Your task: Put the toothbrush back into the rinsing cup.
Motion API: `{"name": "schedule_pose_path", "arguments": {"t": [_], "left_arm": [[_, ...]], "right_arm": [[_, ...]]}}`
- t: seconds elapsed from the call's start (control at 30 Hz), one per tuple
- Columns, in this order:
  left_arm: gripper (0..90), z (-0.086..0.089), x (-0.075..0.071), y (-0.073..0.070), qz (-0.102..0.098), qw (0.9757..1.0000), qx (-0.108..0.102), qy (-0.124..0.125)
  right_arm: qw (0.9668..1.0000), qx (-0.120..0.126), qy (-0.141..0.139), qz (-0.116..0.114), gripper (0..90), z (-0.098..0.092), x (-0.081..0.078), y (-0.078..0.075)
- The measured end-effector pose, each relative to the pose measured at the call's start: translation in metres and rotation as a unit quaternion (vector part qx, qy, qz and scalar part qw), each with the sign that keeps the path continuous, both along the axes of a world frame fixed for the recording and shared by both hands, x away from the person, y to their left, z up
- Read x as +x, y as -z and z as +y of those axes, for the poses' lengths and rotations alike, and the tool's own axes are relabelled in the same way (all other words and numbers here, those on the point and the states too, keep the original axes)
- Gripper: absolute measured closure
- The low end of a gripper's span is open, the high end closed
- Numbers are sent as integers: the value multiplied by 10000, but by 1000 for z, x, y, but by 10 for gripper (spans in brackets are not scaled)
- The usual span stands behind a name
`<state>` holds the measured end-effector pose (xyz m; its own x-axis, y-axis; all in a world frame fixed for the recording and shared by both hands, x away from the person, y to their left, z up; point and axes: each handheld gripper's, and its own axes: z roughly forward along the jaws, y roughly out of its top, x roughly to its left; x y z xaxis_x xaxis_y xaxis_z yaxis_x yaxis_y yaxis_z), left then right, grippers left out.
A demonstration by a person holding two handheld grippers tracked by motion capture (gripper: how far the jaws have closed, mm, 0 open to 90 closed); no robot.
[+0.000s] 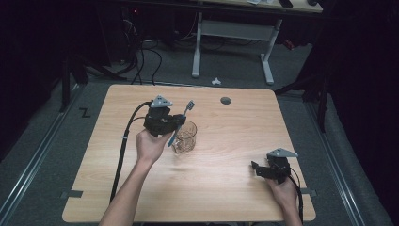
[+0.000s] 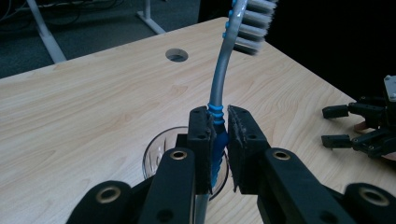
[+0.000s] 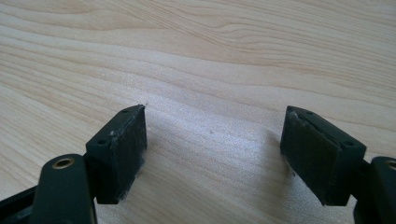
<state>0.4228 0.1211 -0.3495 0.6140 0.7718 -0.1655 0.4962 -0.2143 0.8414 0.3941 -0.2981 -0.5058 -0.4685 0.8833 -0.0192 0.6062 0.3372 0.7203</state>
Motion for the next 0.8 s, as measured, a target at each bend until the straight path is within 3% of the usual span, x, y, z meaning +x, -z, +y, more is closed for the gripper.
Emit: {"name": "schedule_pose_path", "arguments": {"t": [0.33,0.8], "left_arm": [[800,-5,9,2,-55,9999,-161,-5],[799,-8,13,8,-113,9997,-219,-8]], "right_arm": [[10000,0,0,2,229,0,0,0],[10000,2,2,3,229,0,0,0]]}}
